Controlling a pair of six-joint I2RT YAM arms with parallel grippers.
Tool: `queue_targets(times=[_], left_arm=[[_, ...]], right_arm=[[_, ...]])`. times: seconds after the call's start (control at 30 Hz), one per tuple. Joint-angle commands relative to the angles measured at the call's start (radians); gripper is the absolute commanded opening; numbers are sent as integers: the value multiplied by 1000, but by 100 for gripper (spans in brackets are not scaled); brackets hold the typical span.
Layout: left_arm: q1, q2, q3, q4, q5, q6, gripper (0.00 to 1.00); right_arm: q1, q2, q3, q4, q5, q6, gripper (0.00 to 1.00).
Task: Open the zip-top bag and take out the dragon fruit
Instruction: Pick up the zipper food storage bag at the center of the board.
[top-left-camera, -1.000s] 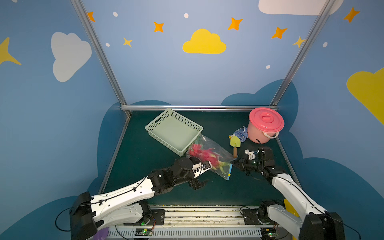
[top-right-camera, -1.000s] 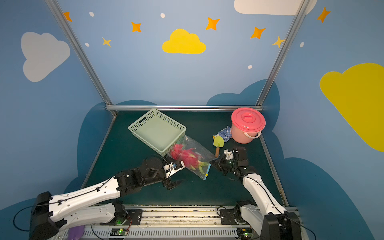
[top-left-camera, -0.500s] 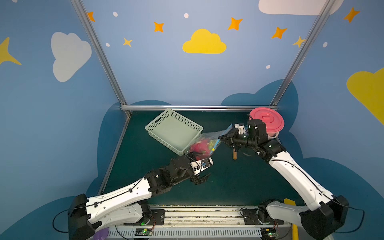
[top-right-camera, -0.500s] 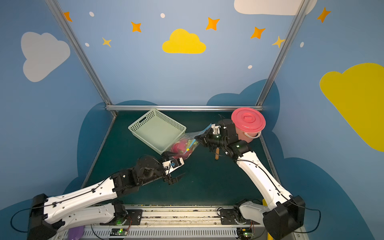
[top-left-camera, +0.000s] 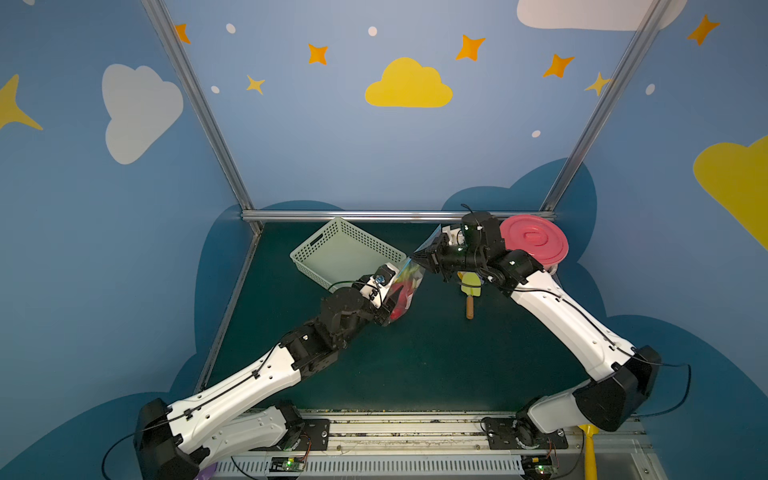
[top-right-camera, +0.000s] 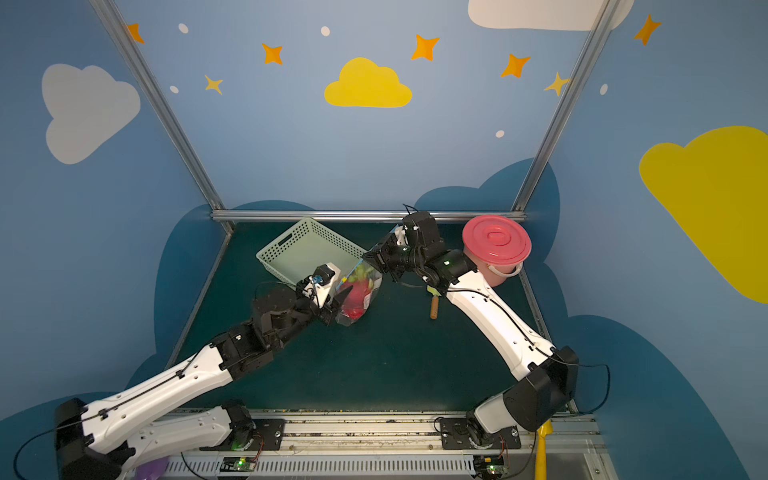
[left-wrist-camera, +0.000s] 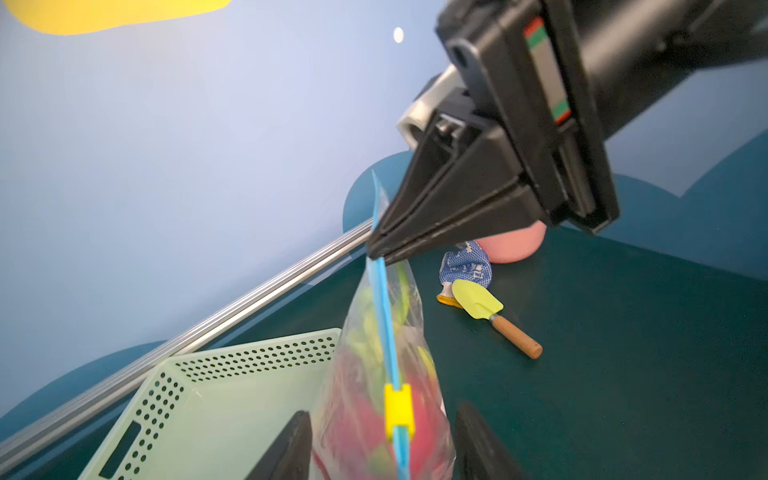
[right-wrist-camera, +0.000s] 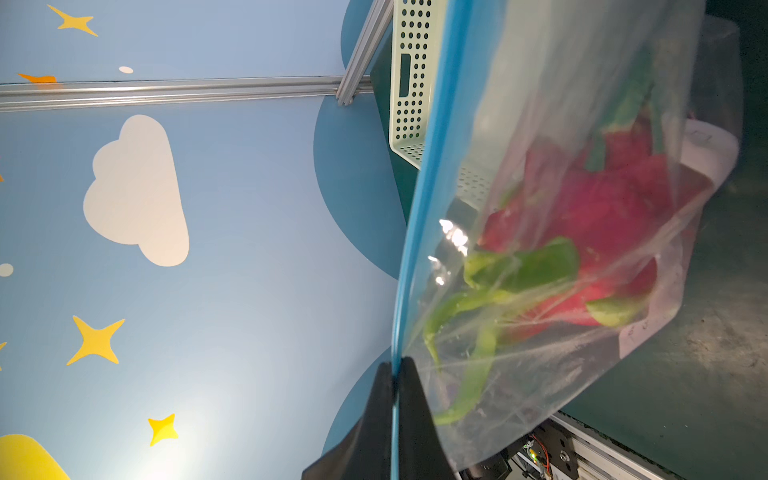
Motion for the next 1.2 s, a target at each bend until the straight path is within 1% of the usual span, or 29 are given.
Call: queue_targets(times=[0.0, 0.07, 0.17, 0.27, 0.33, 0.43, 0.47, 0.6, 0.87, 1.17], left_arm=[[47, -64, -24, -36, 69, -53, 47], [80, -89, -40, -36, 100, -72, 46], [116, -87, -32, -53, 134, -100, 41], [131, -75, -33, -43, 181, -119, 41], [135, -59, -28, -38, 192, -121, 41], [148, -43, -18, -43, 206, -113, 30], [154, -42, -17, -44, 213, -112, 29], [173, -39, -13, -44, 248, -107, 27], [191, -13, 23, -50, 281, -83, 25], [199, -20, 37, -68, 286, -67, 24]], right_arm=[[9, 23, 53, 16, 5, -22, 0], [12, 38, 65, 22, -2, -22, 0], [16, 47, 64, 32, -4, -18, 0], [15, 59, 67, 42, -13, -15, 0], [15, 68, 73, 45, -19, -14, 0], [15, 71, 75, 42, -18, -13, 0], [16, 71, 75, 42, -16, -13, 0], [11, 72, 75, 43, -21, -12, 0], [2, 71, 72, 36, -27, -10, 0], [-3, 72, 69, 39, -32, -5, 0]])
